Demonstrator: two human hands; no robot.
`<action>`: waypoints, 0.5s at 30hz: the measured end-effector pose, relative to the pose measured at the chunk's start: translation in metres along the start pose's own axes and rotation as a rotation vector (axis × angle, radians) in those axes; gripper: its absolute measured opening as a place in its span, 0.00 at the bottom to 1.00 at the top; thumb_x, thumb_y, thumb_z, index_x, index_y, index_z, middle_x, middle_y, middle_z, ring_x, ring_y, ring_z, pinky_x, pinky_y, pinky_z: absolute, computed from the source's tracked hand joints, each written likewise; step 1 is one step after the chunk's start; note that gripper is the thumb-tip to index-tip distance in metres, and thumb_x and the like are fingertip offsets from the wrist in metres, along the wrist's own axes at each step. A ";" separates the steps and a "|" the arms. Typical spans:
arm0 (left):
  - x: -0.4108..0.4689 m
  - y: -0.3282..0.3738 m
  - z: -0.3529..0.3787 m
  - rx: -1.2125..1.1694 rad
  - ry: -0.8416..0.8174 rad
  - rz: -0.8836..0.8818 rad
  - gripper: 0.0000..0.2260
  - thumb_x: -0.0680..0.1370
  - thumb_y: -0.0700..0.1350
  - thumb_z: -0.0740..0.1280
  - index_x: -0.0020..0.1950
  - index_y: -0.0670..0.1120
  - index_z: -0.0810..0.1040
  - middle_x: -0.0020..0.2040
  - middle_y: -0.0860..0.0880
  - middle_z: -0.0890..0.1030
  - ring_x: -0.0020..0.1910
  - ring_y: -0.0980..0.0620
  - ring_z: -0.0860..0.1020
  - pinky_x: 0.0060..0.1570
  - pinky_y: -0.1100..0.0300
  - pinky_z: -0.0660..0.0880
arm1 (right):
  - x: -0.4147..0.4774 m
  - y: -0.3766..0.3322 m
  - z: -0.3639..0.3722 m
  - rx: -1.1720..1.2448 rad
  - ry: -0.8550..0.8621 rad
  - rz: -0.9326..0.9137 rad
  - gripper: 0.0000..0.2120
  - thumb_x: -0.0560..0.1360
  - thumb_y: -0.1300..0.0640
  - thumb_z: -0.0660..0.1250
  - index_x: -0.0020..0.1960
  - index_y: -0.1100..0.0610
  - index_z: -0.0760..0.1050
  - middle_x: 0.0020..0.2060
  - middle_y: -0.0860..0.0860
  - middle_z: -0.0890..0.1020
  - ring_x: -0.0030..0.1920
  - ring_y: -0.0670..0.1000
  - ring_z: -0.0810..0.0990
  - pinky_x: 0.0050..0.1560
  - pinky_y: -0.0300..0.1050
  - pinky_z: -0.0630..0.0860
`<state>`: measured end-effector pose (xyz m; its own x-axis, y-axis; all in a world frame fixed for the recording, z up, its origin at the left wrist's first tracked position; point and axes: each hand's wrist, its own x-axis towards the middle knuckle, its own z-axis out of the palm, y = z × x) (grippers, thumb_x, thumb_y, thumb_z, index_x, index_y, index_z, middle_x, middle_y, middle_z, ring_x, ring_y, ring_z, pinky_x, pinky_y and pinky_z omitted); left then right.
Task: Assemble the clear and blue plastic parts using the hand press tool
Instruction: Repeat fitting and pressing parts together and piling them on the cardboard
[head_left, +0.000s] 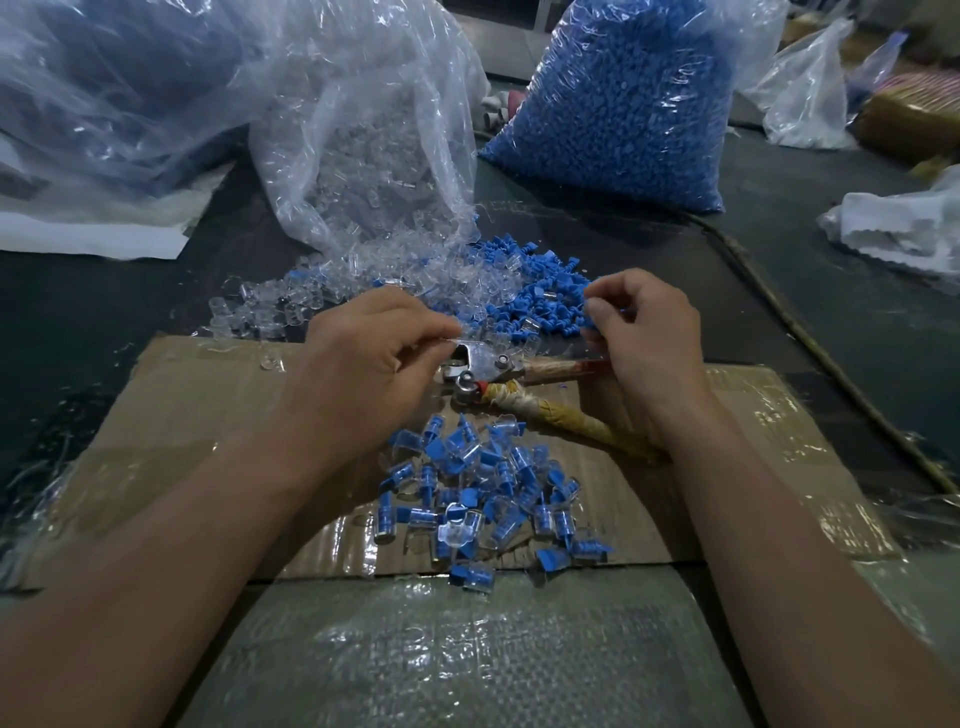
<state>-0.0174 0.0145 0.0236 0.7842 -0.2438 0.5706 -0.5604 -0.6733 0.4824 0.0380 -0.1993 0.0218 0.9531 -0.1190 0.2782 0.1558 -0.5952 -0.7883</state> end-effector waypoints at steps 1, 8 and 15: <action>0.000 0.001 -0.001 -0.005 0.002 -0.009 0.07 0.71 0.38 0.70 0.48 0.36 0.82 0.41 0.44 0.81 0.36 0.55 0.75 0.41 0.70 0.71 | -0.003 -0.004 0.000 0.053 -0.012 0.002 0.12 0.76 0.62 0.64 0.40 0.46 0.73 0.38 0.44 0.78 0.35 0.42 0.80 0.35 0.33 0.78; 0.002 0.007 0.003 -0.302 0.059 -0.417 0.12 0.73 0.38 0.70 0.53 0.50 0.77 0.40 0.49 0.81 0.39 0.52 0.81 0.44 0.61 0.79 | -0.021 -0.028 0.007 0.191 -0.151 -0.038 0.12 0.73 0.64 0.67 0.40 0.47 0.75 0.37 0.44 0.80 0.36 0.42 0.81 0.39 0.33 0.77; 0.001 0.012 0.004 -0.443 0.031 -0.476 0.11 0.72 0.39 0.70 0.43 0.56 0.78 0.38 0.50 0.82 0.38 0.53 0.81 0.41 0.63 0.79 | -0.039 -0.046 0.019 0.406 -0.185 -0.125 0.10 0.70 0.66 0.71 0.39 0.51 0.77 0.31 0.45 0.80 0.34 0.44 0.81 0.38 0.35 0.78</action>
<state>-0.0224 0.0034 0.0279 0.9696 0.0349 0.2423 -0.2154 -0.3492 0.9120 -0.0013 -0.1523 0.0373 0.9452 0.1000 0.3109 0.3260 -0.2325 -0.9163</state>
